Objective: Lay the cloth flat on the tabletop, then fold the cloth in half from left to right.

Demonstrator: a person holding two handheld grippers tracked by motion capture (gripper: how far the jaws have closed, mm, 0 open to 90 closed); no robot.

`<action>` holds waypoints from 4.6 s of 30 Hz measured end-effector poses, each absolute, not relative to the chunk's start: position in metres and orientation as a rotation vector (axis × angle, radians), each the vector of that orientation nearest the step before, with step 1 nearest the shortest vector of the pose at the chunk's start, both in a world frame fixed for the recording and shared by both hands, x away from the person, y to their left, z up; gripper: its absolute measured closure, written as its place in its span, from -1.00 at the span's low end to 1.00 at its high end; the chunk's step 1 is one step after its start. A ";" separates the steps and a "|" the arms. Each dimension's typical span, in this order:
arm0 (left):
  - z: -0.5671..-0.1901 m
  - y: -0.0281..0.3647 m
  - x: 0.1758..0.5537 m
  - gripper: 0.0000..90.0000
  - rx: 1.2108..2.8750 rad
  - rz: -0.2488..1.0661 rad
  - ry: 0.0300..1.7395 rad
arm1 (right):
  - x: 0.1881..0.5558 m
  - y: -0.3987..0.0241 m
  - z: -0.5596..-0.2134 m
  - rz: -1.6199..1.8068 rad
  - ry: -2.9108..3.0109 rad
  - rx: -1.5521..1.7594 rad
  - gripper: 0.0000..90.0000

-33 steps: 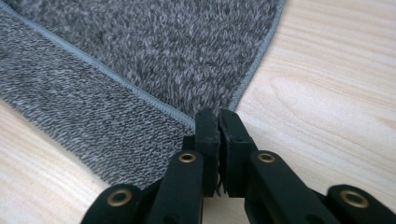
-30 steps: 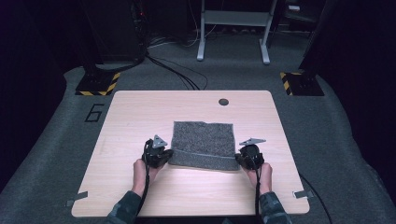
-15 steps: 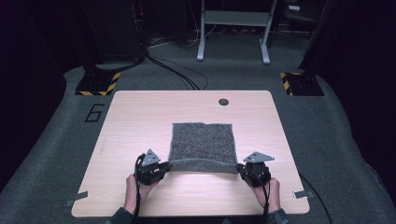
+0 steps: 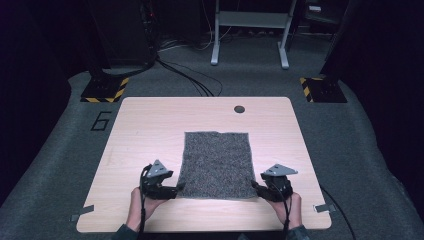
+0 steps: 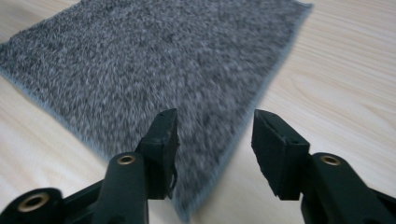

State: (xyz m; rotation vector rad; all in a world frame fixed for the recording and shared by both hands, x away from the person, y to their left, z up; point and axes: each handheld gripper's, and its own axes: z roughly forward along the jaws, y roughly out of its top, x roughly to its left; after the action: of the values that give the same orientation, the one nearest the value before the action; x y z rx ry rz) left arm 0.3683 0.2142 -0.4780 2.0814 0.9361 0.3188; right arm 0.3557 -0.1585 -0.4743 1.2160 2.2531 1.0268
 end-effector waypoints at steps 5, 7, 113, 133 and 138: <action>-0.498 0.190 0.388 -0.47 2.153 0.313 0.935 | 0.380 -0.132 -0.492 0.968 2.323 1.229 -0.23; -0.500 0.188 0.389 -0.49 2.163 0.319 0.932 | 0.384 -0.129 -0.496 0.956 2.330 1.214 -0.26; -0.518 0.182 0.528 0.14 2.043 0.537 1.269 | 0.333 0.065 -0.524 1.082 2.485 0.837 0.56; -0.517 0.177 0.527 0.86 2.061 0.502 1.211 | 0.322 0.067 -0.529 1.124 2.434 0.841 0.98; -0.514 0.180 0.526 0.86 2.031 0.489 1.218 | 0.320 0.057 -0.527 1.179 2.424 0.883 0.99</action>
State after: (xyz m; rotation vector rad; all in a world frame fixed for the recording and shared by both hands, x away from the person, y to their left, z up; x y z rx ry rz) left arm 0.5257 0.1797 -0.5141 2.0305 1.2176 0.4894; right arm 0.3200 0.0571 -0.5266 0.8828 2.4237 1.1795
